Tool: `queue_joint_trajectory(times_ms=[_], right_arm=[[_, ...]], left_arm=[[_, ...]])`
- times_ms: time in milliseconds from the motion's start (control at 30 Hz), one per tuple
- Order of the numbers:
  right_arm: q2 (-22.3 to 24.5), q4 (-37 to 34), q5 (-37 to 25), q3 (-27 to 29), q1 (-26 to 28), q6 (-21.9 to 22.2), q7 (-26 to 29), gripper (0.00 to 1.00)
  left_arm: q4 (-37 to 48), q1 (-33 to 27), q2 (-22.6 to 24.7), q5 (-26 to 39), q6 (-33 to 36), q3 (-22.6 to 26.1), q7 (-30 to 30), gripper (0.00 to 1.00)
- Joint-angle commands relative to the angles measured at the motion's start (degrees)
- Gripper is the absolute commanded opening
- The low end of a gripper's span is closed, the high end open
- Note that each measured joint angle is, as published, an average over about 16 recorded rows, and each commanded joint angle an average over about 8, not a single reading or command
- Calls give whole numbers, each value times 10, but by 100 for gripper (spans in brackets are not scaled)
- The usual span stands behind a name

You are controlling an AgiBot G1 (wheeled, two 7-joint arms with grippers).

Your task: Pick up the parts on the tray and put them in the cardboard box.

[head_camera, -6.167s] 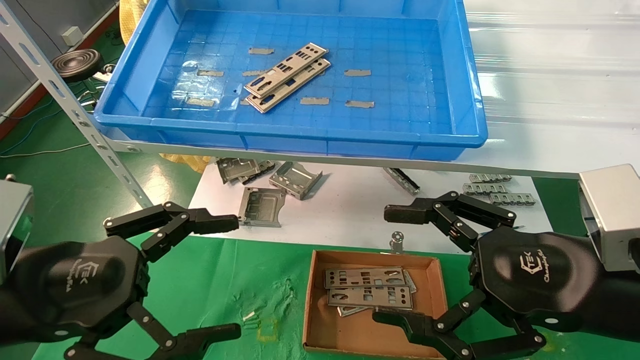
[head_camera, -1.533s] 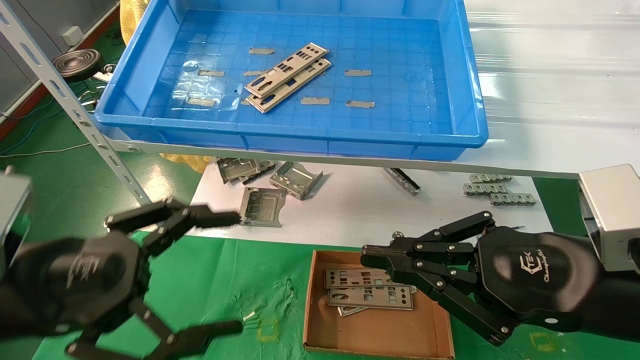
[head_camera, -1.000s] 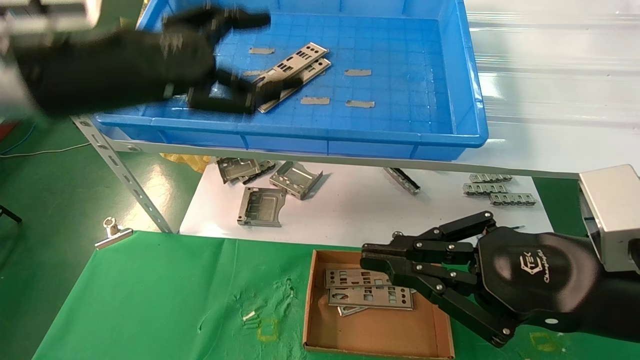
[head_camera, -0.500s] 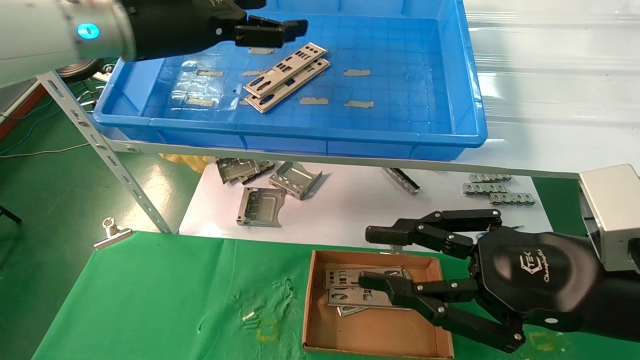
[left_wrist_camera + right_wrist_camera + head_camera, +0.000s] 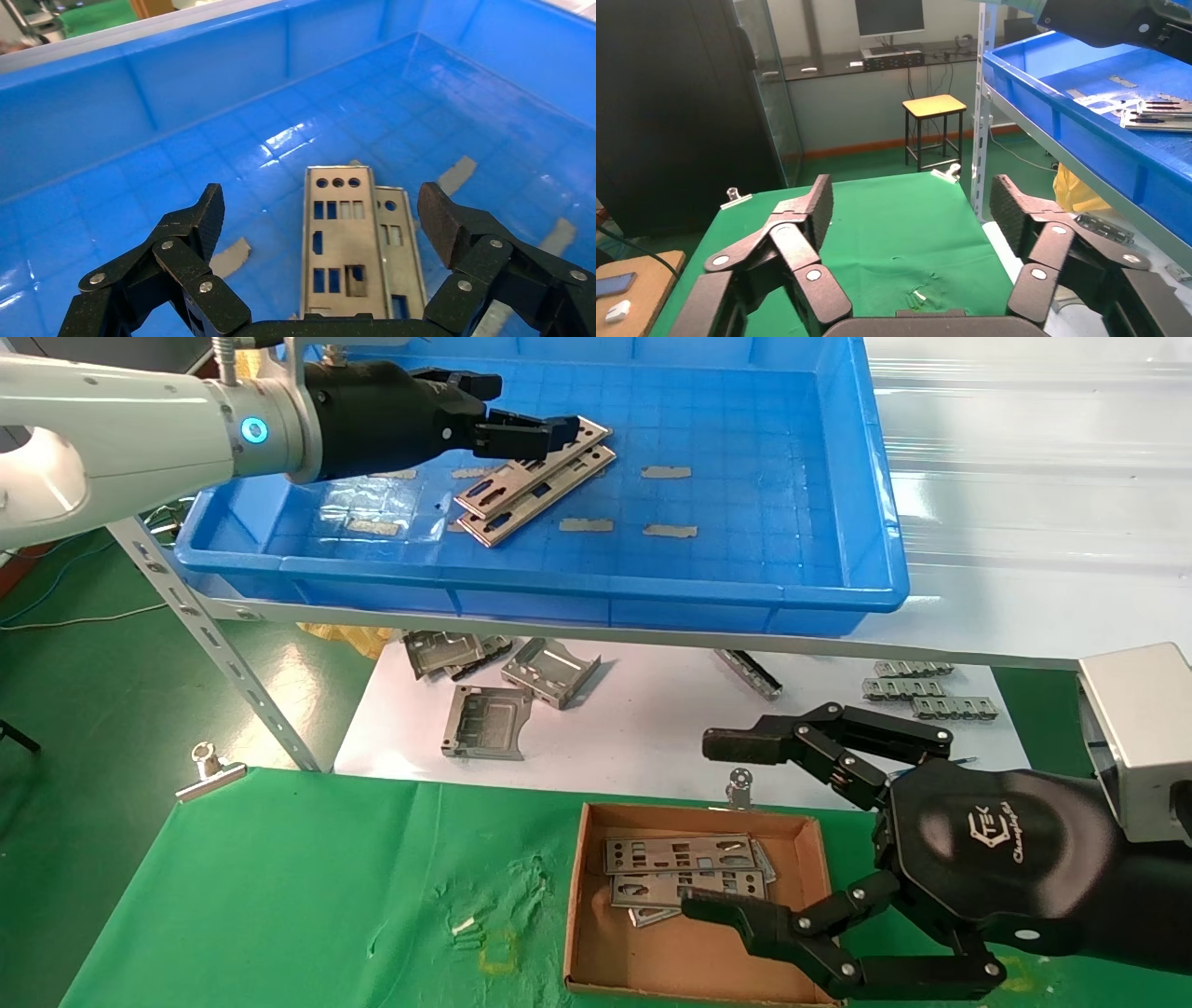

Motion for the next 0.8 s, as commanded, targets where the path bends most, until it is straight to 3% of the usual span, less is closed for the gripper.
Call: queue_joint_trajectory(times_ms=[33, 200, 233, 467, 500, 800], right_arm=[[0, 0, 0, 0, 0, 0, 0, 100], [0, 0, 0, 0, 0, 0, 0, 100], [0, 0, 0, 0, 0, 0, 0, 100], [0, 0, 0, 0, 0, 0, 0, 100], [0, 0, 0, 0, 0, 0, 0, 100], [0, 0, 0, 0, 0, 0, 0, 100]], left_arm=[[4, 0, -1, -1, 8, 0, 0, 100], [11, 1, -1, 2, 18, 4, 3, 99], [13, 1, -1, 3, 18, 4, 4, 93], [16, 2, 3, 6, 13, 8, 1, 10], [15, 2, 4, 6, 12, 8, 0, 3], [8, 6, 8, 7, -2, 12, -13, 0]])
